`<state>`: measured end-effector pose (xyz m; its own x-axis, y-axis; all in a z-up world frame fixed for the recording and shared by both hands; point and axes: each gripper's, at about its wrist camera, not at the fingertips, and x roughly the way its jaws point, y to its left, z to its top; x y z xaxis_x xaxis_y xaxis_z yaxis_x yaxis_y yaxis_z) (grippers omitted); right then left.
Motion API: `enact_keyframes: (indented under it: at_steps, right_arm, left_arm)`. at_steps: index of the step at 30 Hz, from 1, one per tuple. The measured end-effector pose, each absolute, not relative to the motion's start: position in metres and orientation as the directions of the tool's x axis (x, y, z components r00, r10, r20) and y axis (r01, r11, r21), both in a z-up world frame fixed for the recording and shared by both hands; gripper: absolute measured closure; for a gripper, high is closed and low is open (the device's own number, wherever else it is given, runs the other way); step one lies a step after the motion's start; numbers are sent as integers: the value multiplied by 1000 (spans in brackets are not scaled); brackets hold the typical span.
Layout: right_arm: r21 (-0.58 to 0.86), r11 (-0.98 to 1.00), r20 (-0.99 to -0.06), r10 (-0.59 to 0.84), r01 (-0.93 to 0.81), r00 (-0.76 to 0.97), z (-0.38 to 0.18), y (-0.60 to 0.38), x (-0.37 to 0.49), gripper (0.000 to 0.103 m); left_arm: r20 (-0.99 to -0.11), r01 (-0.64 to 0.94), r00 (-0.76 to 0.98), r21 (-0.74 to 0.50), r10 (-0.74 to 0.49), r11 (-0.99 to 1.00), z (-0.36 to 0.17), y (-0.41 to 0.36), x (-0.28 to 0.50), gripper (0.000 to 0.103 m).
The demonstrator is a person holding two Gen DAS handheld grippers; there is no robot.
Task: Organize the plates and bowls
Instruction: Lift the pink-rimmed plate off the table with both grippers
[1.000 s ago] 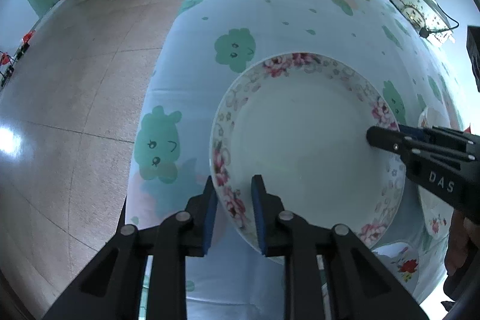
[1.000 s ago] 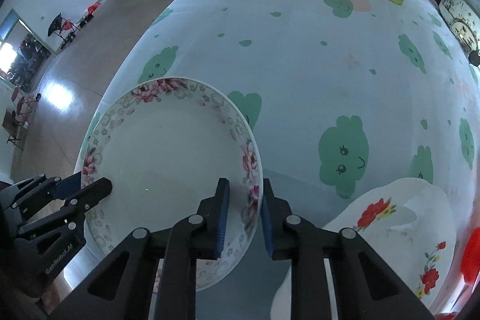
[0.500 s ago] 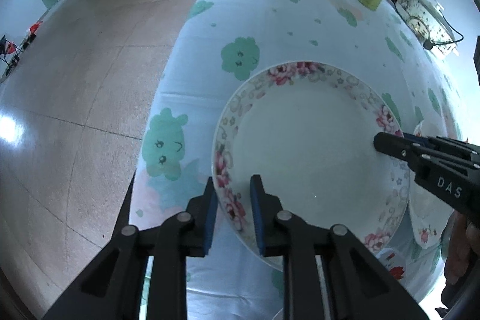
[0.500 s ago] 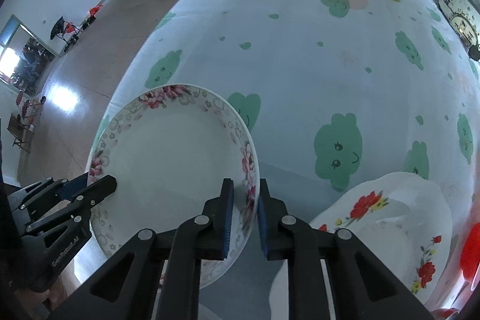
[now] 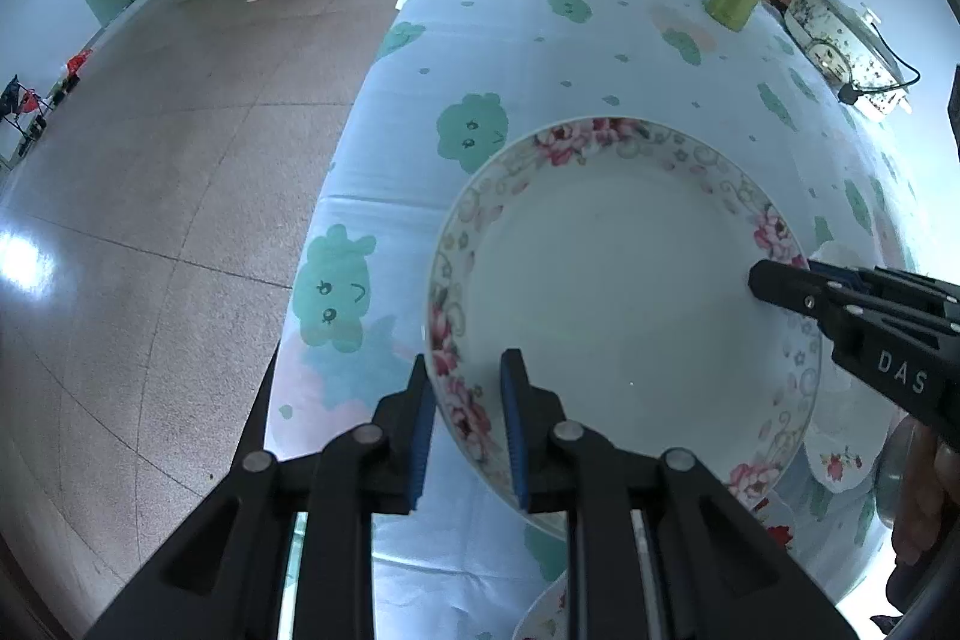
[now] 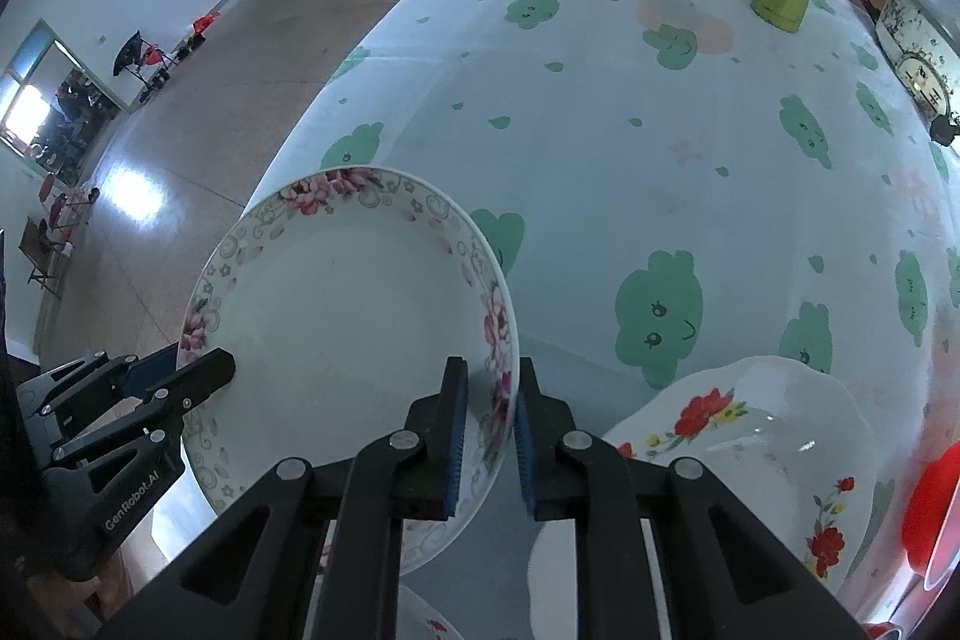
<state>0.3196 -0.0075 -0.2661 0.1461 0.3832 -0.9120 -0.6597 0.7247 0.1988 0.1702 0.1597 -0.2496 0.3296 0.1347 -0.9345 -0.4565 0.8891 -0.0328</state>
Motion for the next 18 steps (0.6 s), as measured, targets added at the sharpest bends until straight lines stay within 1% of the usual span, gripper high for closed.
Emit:
enact_keyframes:
  at_steps: [18]
  right_arm:
    - [205, 712, -903, 403, -672, 151, -255, -29, 308, 87]
  left_arm:
    - [-929, -466, 339, -29, 149, 884, -237, 137, 156, 84]
